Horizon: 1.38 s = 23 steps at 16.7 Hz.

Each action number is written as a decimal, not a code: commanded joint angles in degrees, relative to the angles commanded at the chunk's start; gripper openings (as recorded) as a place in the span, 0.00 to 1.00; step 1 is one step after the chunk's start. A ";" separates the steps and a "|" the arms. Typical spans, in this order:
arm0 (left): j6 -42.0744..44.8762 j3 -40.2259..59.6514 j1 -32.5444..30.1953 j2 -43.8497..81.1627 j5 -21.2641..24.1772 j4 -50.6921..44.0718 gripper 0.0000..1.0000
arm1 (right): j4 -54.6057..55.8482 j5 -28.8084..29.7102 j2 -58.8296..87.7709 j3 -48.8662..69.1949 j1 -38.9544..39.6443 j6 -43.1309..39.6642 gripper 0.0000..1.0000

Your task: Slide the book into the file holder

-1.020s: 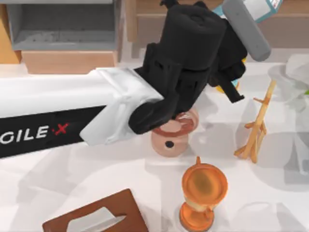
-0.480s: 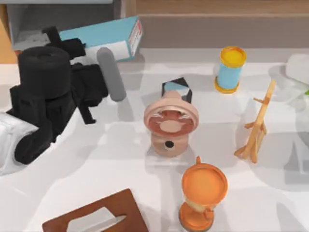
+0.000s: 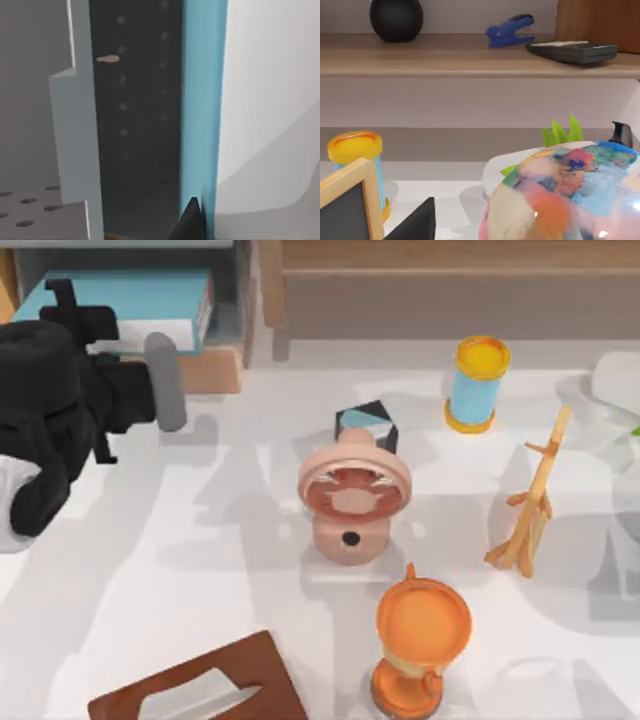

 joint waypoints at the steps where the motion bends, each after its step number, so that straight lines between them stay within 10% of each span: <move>1: 0.56 0.53 0.28 0.85 0.39 0.45 0.00 | 0.00 0.00 0.00 0.00 0.00 0.00 1.00; 19: 0.87 7.33 1.18 7.03 1.38 -0.13 0.00 | 0.00 0.00 0.00 0.00 0.00 0.00 1.00; 23: 0.87 7.33 1.18 7.03 1.38 -0.13 0.30 | 0.00 0.00 0.00 0.00 0.00 0.00 1.00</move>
